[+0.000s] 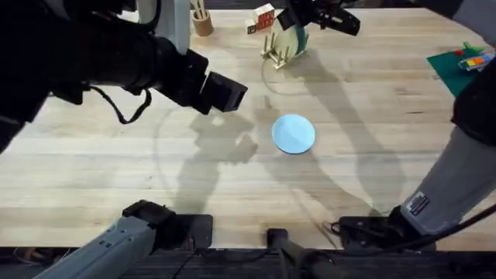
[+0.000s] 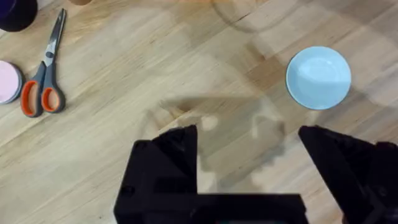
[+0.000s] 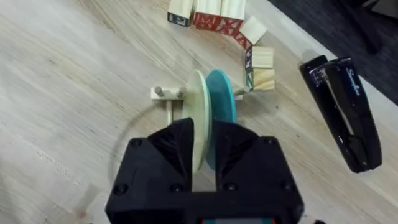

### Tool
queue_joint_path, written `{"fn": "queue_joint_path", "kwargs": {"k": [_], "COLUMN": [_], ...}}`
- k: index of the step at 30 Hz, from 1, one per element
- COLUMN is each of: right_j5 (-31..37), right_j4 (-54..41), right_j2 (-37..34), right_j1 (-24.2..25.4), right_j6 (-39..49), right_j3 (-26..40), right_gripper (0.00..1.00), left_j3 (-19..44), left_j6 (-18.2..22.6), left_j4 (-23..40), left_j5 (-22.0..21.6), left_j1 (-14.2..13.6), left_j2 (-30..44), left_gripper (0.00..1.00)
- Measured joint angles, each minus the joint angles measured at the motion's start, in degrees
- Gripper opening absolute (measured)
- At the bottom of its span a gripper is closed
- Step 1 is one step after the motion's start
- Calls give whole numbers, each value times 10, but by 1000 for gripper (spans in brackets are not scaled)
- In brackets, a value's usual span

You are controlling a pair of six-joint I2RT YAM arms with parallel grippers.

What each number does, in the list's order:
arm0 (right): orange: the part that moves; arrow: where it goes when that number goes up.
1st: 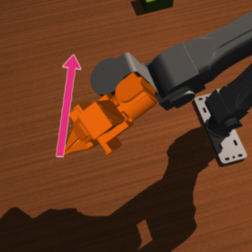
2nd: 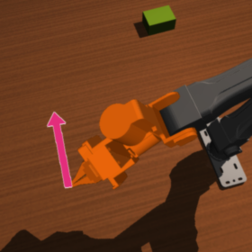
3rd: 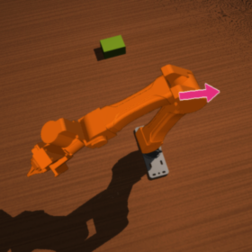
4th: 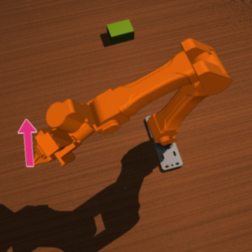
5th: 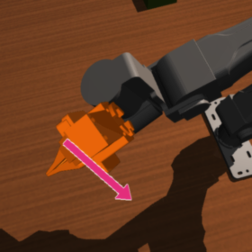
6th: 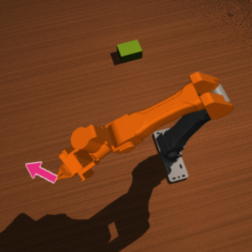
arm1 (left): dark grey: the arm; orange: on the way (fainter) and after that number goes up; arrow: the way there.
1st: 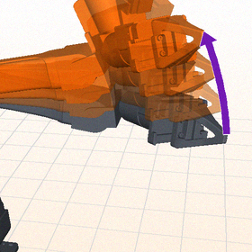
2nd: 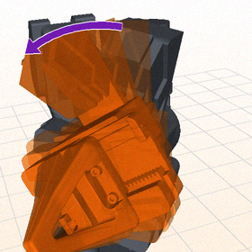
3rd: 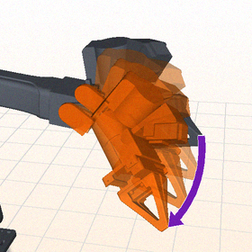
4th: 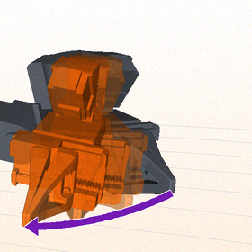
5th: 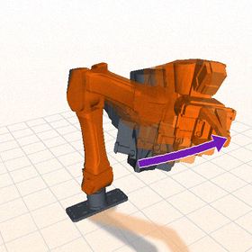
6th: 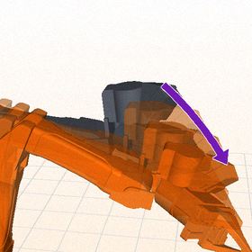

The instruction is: Pick up the plates from the table one by one and place each into a slot on the dish rack.

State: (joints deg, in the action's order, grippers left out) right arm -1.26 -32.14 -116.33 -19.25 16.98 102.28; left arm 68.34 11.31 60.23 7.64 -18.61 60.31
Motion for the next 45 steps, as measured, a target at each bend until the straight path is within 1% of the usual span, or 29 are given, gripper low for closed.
{"fn": "queue_joint_path", "kwargs": {"k": [3,8,12,15,16,19,20,24,30,35,37,40,45], "right_j5": [0,0,0,0,0,0,0,0,0,0,0,0,0], "right_j4": [0,-8,-46,-86,-99,-138,-151,-204,-316,-421,-435,-429,-406], "right_j2": [0,12,62,112,129,172,185,229,293,324,332,352,428], "right_j1": [0,0,0,0,0,0,0,0,0,0,0,0,0], "right_j6": [0,0,0,-1,-2,-2,0,-1,-28,-55,-67,-81,-106], "right_j3": [0,0,0,0,1,3,3,3,3,4,0,-29,-138], "right_gripper": [218,289,341,424,512,934,979,992,995,995,996,996,996], "left_j3": [0,0,0,0,0,0,0,0,0,0,0,0,0], "left_j6": [0,0,0,0,0,0,0,0,0,0,0,0,0], "left_j4": [0,0,0,0,0,0,0,0,0,6,10,16,19], "left_j5": [0,0,0,0,0,0,0,0,8,17,18,18,18], "left_j1": [0,0,0,0,0,0,0,0,0,0,0,0,0], "left_j2": [0,0,0,0,0,0,0,0,0,0,0,0,0], "left_gripper": [993,994,995,994,993,994,993,993,993,993,993,993,993]}}
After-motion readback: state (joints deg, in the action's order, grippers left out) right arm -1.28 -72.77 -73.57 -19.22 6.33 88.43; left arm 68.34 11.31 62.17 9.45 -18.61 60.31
